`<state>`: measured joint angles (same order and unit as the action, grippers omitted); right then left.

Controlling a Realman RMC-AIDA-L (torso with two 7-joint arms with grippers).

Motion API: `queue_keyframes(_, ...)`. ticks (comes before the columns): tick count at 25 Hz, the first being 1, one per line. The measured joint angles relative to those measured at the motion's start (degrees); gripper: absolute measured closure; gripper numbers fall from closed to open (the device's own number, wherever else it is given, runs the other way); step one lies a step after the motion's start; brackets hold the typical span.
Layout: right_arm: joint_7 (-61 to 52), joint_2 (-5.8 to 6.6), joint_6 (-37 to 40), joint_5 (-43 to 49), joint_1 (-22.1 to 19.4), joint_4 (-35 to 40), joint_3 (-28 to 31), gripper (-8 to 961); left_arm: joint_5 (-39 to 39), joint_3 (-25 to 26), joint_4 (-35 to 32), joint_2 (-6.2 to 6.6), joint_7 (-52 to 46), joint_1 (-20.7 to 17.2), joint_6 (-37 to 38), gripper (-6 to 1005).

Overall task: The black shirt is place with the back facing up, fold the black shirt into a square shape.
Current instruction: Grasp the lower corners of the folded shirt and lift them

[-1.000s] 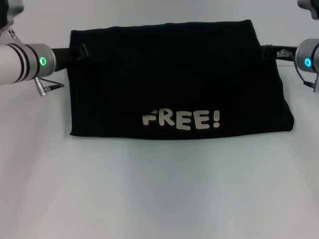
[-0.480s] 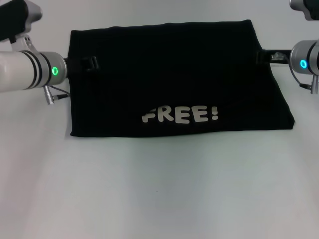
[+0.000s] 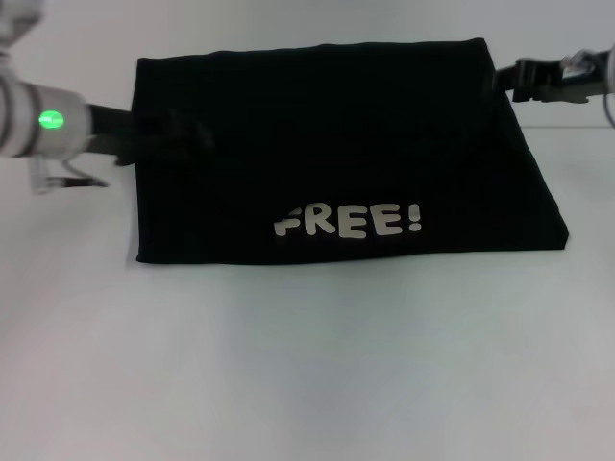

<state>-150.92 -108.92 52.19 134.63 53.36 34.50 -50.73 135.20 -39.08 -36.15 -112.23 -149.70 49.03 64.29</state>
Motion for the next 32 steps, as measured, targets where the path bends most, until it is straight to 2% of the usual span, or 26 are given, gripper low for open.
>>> queue_keyframes(3,-2.05,0.66,6.12,0.02,-0.41,2.44,3.37,427,0.02,7.09,-2.3,1.7,1.28,-2.95,10.52,587)
queue_keyframes(6,-2.24,1.17,10.09,0.03,-0.58,3.18,6.74,358,0.49,8.62,-3.22,2.01,3.12,-5.16,13.52,445)
queue_keyframes(8,-2.26,1.36,11.71,0.04,-0.7,3.2,8.2,332,2.36,8.74,-3.4,1.74,4.66,-6.65,13.47,350)
queue_keyframes(14,-2.28,1.58,12.56,0.04,-1.3,3.21,9.11,252,4.9,8.29,-2.53,-0.3,8.39,-9.48,8.55,218)
queue_keyframes(21,-2.12,1.6,12.18,0.02,-1.34,2.87,9.16,240,5.16,8.15,-0.08,-0.87,8.92,-9.48,4.74,218)
queue_keyframes(32,-1.83,1.6,11.98,-0.12,-1.7,2.75,9.17,242,5.23,8.2,5.57,-1.71,10.82,-6.69,-2.62,219)
